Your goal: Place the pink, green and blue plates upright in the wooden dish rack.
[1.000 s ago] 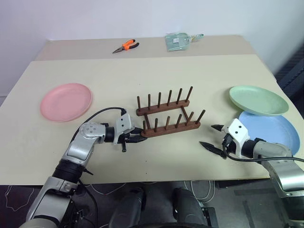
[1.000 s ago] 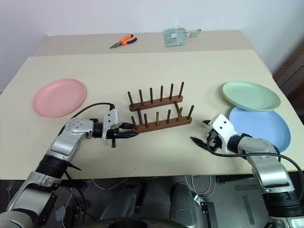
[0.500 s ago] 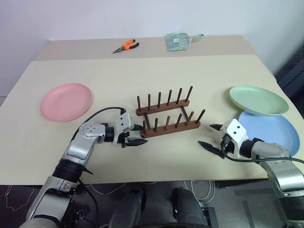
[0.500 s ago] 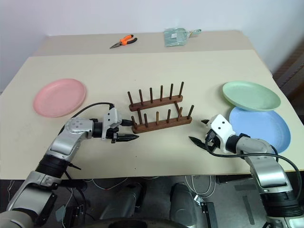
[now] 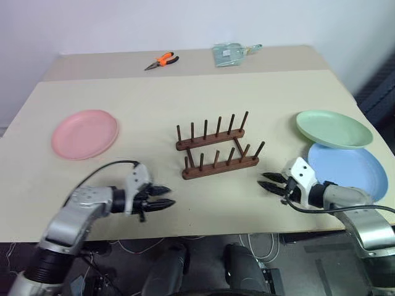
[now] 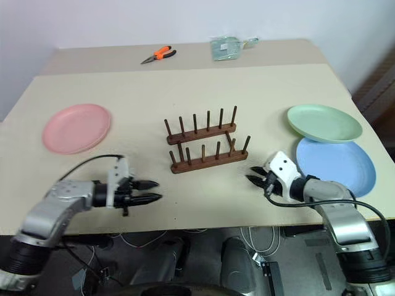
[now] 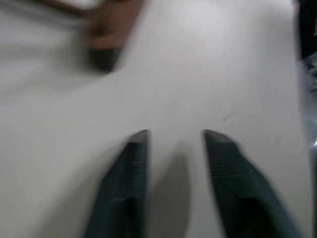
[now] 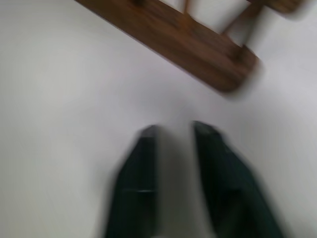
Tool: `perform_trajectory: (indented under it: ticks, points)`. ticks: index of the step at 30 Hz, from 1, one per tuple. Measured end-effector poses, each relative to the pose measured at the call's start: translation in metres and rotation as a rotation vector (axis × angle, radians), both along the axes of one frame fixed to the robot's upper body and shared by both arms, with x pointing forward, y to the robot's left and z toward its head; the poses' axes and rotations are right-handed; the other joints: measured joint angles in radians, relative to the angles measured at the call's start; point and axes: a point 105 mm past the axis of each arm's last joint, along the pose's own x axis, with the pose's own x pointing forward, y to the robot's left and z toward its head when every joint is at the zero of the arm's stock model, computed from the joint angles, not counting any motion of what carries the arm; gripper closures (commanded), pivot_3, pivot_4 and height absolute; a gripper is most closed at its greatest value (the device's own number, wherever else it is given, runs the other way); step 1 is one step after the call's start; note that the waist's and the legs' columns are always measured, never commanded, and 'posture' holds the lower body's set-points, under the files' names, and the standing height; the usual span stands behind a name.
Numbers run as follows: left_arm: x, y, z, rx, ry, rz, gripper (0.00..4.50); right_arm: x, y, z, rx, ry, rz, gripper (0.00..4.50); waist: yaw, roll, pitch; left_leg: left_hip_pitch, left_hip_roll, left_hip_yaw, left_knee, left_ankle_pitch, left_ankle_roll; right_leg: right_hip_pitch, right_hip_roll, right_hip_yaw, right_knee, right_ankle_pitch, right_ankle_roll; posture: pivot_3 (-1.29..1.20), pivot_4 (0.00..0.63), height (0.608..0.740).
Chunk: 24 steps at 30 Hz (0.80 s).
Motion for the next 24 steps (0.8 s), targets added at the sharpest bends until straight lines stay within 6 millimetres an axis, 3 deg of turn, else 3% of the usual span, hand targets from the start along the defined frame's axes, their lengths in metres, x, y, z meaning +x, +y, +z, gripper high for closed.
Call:
perform_trajectory:
  ticks: [4, 7, 12, 19, 22, 24]
  points:
    - [0.013, -0.015, 0.001, 0.008, -0.068, 0.042, 2.84, 0.006, 0.005, 0.001, -0.022, -0.022, -0.002, 3.93, 0.000, 0.000, -0.001, 0.000, 0.000, 0.001, -0.001, 0.000, 0.000, 0.000, 0.000, 0.001, -0.001, 0.000, 0.000, 0.00, 0.150, 0.739]
    - [0.036, -0.019, 0.000, 0.022, -0.170, 0.156, 2.84, 0.016, 0.017, 0.001, -0.025, -0.067, -0.021, 3.93, -0.003, 0.000, -0.002, 0.001, 0.002, 0.002, 0.000, 0.000, 0.000, 0.000, 0.001, 0.001, -0.001, 0.003, -0.001, 0.00, 0.150, 0.739]
    - [0.078, -0.008, 0.004, 0.046, -0.278, 0.361, 2.84, 0.042, 0.032, 0.001, -0.026, -0.134, -0.098, 3.93, -0.008, -0.001, -0.003, 0.003, 0.006, 0.005, 0.000, 0.001, -0.001, 0.000, 0.004, 0.001, -0.001, 0.006, -0.001, 0.00, 0.150, 0.739]
    - [0.090, 0.000, 0.006, 0.041, -0.306, 0.412, 2.84, 0.063, 0.031, 0.005, -0.039, -0.180, -0.167, 3.93, -0.005, 0.000, -0.004, 0.003, 0.006, 0.005, 0.000, 0.001, -0.001, 0.000, 0.006, 0.004, -0.002, 0.007, -0.001, 0.00, 0.150, 0.739]
    - [0.091, 0.001, 0.006, 0.042, -0.309, 0.415, 2.84, 0.064, 0.030, 0.005, -0.033, -0.179, -0.171, 3.12, -0.005, 0.000, -0.004, 0.003, 0.007, 0.006, 0.000, 0.001, -0.001, 0.000, 0.007, 0.005, -0.002, 0.008, -0.002, 0.00, 0.150, 0.739]
    - [0.091, 0.001, 0.006, 0.041, -0.309, 0.418, 2.84, 0.061, 0.029, 0.007, -0.019, -0.171, -0.164, 2.16, -0.005, 0.000, -0.004, 0.003, 0.007, 0.006, 0.000, 0.001, -0.001, 0.000, 0.008, 0.005, -0.002, 0.008, -0.002, 0.00, 0.150, 0.739]
